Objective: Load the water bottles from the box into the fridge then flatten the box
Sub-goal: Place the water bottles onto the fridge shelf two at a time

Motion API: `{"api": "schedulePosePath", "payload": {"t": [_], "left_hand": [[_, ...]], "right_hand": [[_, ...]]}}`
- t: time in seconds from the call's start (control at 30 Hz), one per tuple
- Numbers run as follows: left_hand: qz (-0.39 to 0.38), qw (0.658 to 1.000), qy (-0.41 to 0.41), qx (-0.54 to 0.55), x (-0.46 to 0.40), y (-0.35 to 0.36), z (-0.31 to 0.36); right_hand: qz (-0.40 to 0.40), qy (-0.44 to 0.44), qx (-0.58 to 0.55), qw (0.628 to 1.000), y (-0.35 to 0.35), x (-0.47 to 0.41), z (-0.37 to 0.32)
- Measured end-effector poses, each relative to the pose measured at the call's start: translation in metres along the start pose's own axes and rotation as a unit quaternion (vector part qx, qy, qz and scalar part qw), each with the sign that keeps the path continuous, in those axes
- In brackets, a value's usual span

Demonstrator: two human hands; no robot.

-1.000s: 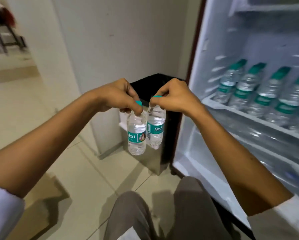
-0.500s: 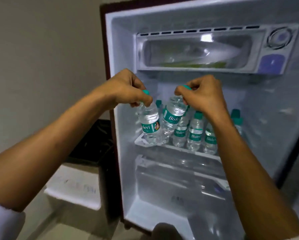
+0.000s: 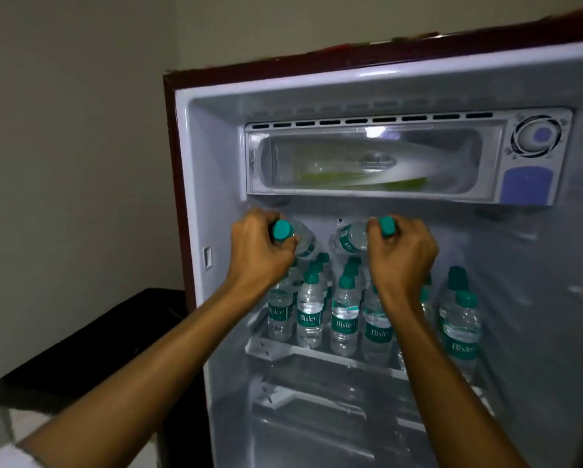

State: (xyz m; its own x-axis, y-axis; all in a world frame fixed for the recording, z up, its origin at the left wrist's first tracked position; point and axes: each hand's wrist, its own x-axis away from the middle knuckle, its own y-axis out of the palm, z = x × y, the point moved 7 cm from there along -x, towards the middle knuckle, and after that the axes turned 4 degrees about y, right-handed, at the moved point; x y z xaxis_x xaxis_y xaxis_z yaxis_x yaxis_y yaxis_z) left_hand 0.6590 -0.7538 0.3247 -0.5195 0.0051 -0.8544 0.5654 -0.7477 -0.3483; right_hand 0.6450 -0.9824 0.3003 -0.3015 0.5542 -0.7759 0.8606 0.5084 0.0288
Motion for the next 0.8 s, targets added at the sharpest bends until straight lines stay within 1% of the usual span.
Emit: {"api": "schedulePosePath", "payload": {"t": [0.07,0.13,0.23,0.33,0.47,0.57,0.6,0.67,0.8], "left_hand": [[0.031,0.999,0.020,0.001,-0.001,0.014,-0.014],[0.045,0.998,0.026,0.019,-0.006,0.029,-0.028],[0.040,0.999,0.026,0.027,-0.019,0.058,-0.048],[0.020,1.000,0.002,0.021,-0.035,0.090,-0.073],[-0.010,0.999,-0.031,0.018,-0.059,0.130,-0.100],[-0.053,0.996,-0.075,0.000,-0.082,0.160,-0.123],[-0.065,0.995,-0.078,0.001,-0.090,0.169,-0.131],[-0.093,0.993,-0.070,0.000,-0.104,0.186,-0.142],[-0.186,0.979,-0.076,-0.044,-0.116,0.217,-0.159]], "right_hand": [[0.012,0.006,0.000,1.000,0.011,0.001,0.012],[0.013,-0.008,0.007,1.000,0.024,-0.004,0.022],[0.001,-0.024,0.034,0.999,0.045,-0.017,0.034],[-0.014,-0.022,0.044,0.999,0.068,-0.027,0.046],[-0.109,0.038,0.128,0.985,0.116,-0.045,0.072],[-0.177,0.027,0.158,0.971,0.154,-0.052,0.085],[-0.201,0.018,0.167,0.965,0.165,-0.053,0.088],[-0.262,0.011,0.205,0.943,0.188,-0.055,0.097],[-0.383,0.017,0.283,0.879,0.230,-0.056,0.114]]}}
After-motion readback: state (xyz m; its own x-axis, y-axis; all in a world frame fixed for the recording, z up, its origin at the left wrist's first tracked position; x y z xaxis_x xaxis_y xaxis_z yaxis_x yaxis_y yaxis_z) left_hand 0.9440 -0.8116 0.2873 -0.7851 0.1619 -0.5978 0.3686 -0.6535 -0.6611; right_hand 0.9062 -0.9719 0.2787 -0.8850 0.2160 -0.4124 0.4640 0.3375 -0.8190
